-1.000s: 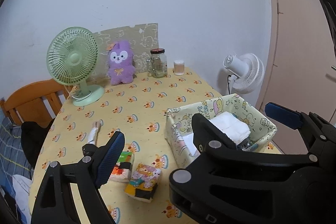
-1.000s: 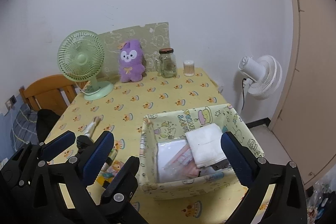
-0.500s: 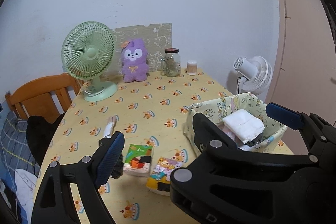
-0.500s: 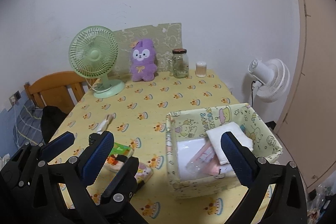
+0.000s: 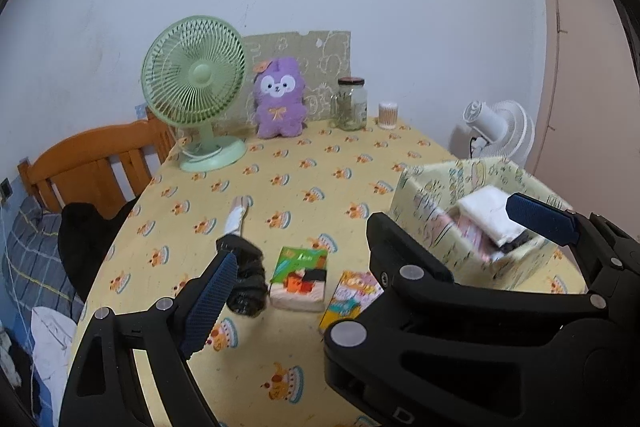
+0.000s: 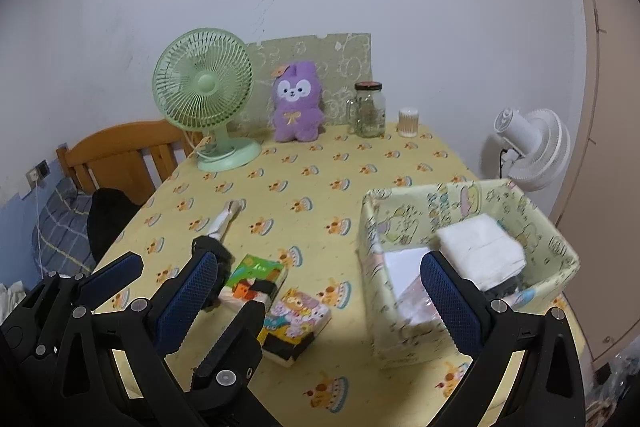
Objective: Organize soft objects
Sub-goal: 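Withdraw both tools from the box back over the table items, then grasp the black wrapped bundle with the left tool while the right tool grasps the cartoon packet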
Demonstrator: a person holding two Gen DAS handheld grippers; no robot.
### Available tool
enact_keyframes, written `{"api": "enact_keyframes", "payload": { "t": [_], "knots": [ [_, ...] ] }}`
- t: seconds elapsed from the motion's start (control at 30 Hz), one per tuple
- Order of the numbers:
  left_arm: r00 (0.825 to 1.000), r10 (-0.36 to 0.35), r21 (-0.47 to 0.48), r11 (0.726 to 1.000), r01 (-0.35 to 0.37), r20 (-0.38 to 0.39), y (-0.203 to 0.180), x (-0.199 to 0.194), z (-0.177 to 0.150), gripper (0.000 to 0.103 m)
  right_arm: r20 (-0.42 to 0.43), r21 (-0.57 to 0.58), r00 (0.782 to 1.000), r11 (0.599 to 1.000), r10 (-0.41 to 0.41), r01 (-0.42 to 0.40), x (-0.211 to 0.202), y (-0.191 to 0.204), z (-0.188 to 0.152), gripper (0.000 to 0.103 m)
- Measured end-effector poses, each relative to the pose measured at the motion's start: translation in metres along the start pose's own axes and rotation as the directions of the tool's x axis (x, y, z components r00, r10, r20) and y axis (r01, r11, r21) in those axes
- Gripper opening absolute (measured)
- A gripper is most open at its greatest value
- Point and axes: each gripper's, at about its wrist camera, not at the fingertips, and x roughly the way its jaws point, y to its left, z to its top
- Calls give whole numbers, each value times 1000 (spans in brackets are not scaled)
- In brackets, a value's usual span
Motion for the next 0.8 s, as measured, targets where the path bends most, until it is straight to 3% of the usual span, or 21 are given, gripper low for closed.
{"api": "enact_keyframes", "payload": {
  "t": [0.5, 0.8],
  "knots": [
    [997, 1, -21, 1000, -3, -81, 23, 23, -28, 91, -64, -60, 998, 998, 17, -21, 30, 24, -26, 99],
    [989, 20, -54, 998, -28, -147, 39, 45, -42, 90, -149, -80, 988, 995, 42, -54, 61, 36, -37, 97]
  ]
}}
